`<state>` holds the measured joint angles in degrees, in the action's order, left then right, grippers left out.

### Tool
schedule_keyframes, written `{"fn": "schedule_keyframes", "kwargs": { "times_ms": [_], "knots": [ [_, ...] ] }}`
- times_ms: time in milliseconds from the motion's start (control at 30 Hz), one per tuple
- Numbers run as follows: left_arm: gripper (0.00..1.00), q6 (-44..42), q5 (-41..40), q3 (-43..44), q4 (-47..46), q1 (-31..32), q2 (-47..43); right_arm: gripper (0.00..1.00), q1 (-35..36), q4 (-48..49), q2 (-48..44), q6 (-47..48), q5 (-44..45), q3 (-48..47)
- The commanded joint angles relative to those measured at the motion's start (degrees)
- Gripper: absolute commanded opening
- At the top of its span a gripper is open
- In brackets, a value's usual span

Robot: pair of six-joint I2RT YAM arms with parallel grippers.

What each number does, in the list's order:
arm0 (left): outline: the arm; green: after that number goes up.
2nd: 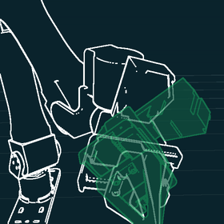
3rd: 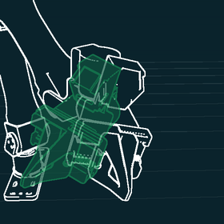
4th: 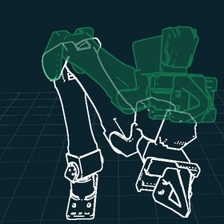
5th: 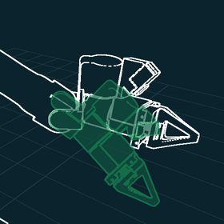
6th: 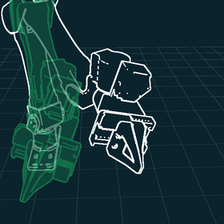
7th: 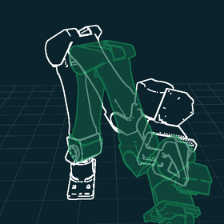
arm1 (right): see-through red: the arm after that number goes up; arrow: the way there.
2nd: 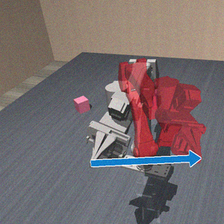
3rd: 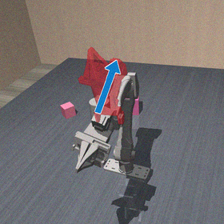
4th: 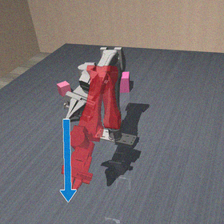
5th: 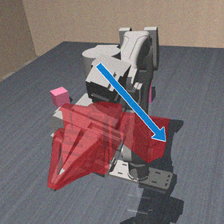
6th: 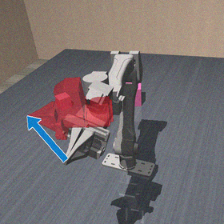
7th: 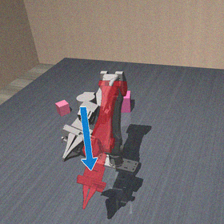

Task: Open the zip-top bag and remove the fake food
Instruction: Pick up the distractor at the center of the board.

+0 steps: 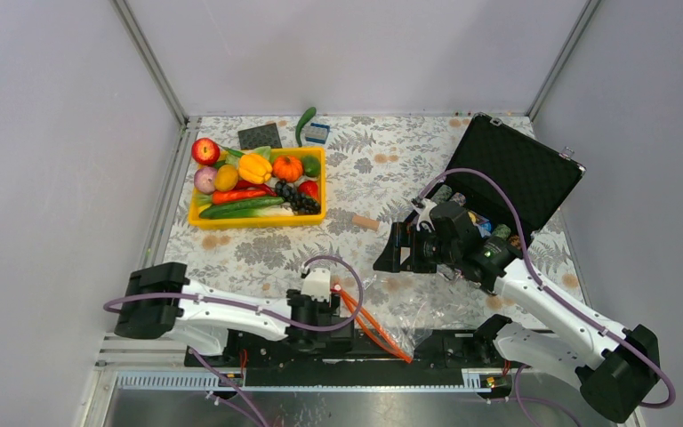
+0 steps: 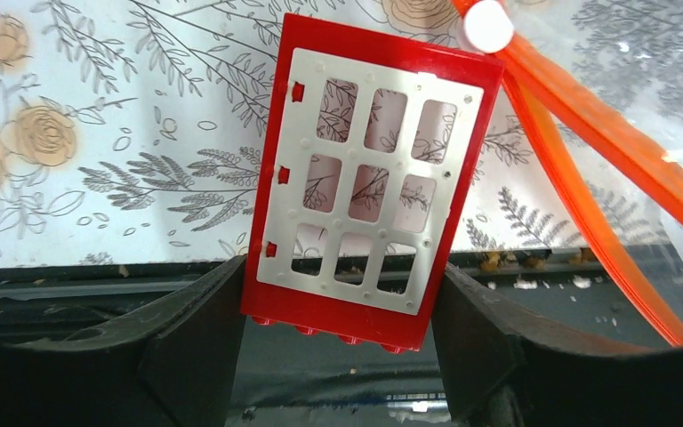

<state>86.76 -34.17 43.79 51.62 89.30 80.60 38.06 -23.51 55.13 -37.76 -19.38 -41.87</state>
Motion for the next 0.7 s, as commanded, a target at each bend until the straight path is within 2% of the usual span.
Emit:
{"fn": "schedule_keyframes", "kwargs": {
  "times_ms": [0, 233, 400, 667],
  "knots": [
    [0.49, -4.2, -6.2, 4.6, 5.7, 2.6, -6.7, 0.99, -0.2, -1.2, -1.0, 2.1, -3.3, -3.0],
    [0.47, -19.3, -8.7, 10.0, 5.2, 5.0, -17.1, 1.0, -0.2, -2.1, 0.5, 1.7, -9.1, -7.9],
    [0.46, -26.2, -9.1, 11.0, 3.9, 5.2, -22.1, 1.0, -0.3, 3.1, 0.8, -1.7, -15.1, -7.3],
    [0.46, -33.5, -8.9, 13.0, -0.3, 5.2, -22.7, 1.0, -0.2, 11.3, 1.9, -6.9, -20.0, -5.6]
  ]
}}
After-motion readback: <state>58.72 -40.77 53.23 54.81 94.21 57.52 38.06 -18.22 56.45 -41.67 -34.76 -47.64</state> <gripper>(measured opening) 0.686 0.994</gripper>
